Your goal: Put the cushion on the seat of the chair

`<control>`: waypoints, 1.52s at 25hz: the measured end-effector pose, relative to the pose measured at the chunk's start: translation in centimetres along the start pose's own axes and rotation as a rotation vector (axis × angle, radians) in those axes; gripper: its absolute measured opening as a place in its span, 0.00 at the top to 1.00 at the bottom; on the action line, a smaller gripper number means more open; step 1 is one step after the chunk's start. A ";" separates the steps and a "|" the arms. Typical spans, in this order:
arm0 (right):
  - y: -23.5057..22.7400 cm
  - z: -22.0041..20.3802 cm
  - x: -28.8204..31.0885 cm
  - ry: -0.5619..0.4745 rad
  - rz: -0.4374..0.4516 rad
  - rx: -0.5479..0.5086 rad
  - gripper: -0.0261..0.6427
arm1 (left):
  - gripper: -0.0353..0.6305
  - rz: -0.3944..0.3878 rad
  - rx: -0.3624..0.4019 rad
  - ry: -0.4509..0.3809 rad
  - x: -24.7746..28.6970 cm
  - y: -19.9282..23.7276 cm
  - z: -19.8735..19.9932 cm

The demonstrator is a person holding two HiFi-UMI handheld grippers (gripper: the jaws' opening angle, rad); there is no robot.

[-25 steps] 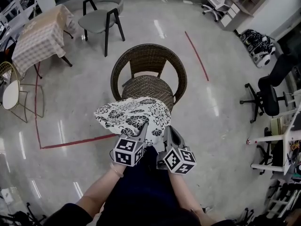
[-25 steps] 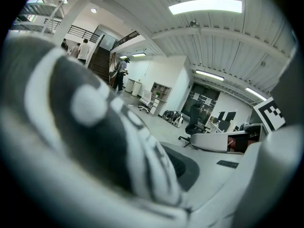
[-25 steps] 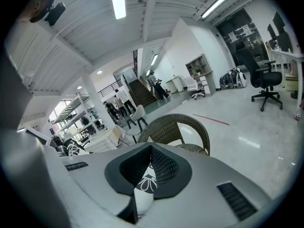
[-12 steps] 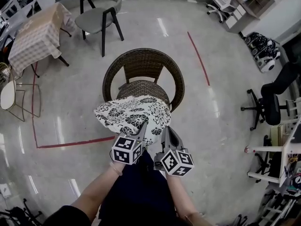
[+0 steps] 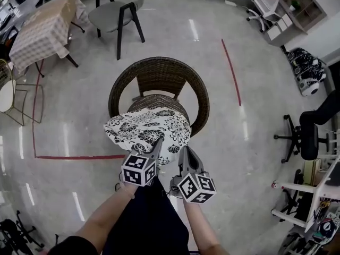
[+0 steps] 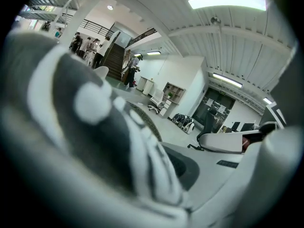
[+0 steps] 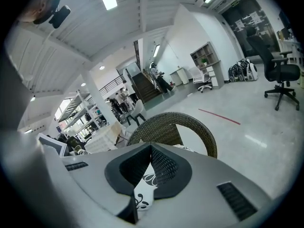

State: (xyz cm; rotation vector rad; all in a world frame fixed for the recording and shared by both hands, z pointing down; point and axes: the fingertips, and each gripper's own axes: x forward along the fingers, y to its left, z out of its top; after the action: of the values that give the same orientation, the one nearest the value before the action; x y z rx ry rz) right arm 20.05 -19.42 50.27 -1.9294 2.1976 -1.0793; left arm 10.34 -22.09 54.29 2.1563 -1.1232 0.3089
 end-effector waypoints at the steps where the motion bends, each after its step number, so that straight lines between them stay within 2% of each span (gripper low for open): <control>1: -0.5 0.0 0.5 0.006 0.004 -0.001 0.96 | 0.89 0.004 -0.007 -0.003 0.6 0.1 -0.1; 12: -4.1 -0.9 5.1 0.050 0.021 -0.001 0.96 | 0.89 0.032 -0.056 -0.014 5.5 1.6 -0.8; 31: -7.7 -3.1 11.3 0.061 -0.031 0.017 0.96 | 0.89 0.050 -0.042 -0.039 12.1 7.1 -0.6; 38: -8.8 -4.5 12.1 0.086 -0.041 0.012 0.96 | 0.89 0.058 -0.093 -0.040 13.7 8.1 -2.2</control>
State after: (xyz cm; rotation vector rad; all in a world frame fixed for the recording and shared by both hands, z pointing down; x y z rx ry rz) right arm 22.84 -27.93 63.11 -1.9678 2.1981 -1.2002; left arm 12.35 -32.55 66.32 2.0600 -1.2006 0.2353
